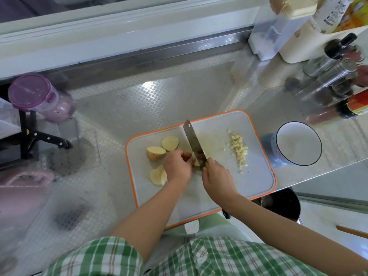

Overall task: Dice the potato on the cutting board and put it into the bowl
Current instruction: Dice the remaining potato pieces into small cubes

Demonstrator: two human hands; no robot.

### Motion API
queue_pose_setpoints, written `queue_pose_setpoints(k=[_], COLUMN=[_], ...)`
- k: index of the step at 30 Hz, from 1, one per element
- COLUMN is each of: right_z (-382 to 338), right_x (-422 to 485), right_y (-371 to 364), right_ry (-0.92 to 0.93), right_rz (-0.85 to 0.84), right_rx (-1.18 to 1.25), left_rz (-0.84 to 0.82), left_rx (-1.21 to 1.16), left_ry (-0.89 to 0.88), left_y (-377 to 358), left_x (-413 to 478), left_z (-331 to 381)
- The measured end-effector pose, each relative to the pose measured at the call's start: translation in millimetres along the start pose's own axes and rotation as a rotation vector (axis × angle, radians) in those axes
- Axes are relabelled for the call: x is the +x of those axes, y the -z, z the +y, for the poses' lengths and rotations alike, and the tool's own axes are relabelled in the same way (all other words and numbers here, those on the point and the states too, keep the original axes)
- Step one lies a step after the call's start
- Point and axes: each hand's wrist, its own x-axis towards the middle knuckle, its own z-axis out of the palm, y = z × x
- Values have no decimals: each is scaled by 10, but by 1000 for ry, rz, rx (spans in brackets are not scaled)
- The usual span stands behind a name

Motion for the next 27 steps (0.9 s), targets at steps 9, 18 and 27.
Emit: queue_pose_setpoints(k=[9,18,27], right_z=[4,-51,-27], right_x=[-20,-89,-111], right_y=[244,154,161], right_ry=[32,20,22], right_rz=[64,3,3], right_rx=[102,33,21], left_rz=[-20,-16,-22], left_rx=[-98,-95,-105], left_ry=[69,88,101], left_y=[18,12,8], left_x=[-9,-20,-7], left_z=[-99,-58,-49])
